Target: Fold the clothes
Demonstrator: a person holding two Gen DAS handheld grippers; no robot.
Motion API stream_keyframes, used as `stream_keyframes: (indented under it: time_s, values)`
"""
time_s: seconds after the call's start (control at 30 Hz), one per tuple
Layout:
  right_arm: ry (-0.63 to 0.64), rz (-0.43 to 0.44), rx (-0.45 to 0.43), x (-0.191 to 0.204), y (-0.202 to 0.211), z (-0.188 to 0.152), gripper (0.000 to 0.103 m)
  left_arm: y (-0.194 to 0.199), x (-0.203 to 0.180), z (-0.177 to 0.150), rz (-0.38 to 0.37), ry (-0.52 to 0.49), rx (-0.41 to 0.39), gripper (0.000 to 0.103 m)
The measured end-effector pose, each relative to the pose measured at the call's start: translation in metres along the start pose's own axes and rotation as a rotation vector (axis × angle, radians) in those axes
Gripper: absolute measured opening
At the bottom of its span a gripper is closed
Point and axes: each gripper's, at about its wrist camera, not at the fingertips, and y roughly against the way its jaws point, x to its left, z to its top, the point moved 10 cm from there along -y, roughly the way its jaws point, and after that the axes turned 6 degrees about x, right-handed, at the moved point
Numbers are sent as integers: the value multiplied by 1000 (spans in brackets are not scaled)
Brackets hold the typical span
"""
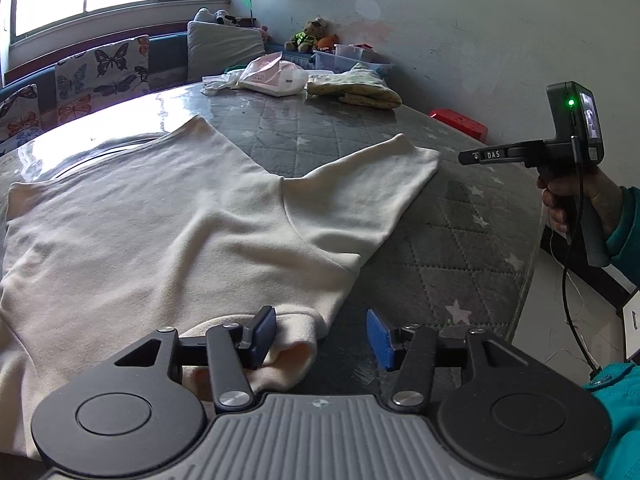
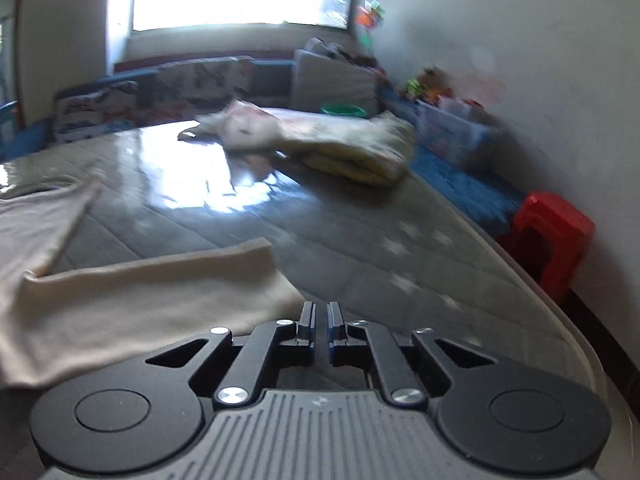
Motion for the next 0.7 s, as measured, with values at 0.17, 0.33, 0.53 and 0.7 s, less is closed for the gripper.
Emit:
stream_keyframes:
  time_s: [0.17,0.33,0.53,0.7]
  values:
    - [27,160,-73,36,14,17,22,7,-4,0,-38,14,-1,54]
    - [106,251,-22,77,-11,16,35,29,2,-4,-32,35,-30,54]
    - [119,155,1,62,-26,14,42,57,53,-10,91,131,-72,57]
    - [255,304,-56,106,22,20,44,46,69,-26,112,167,-25,56]
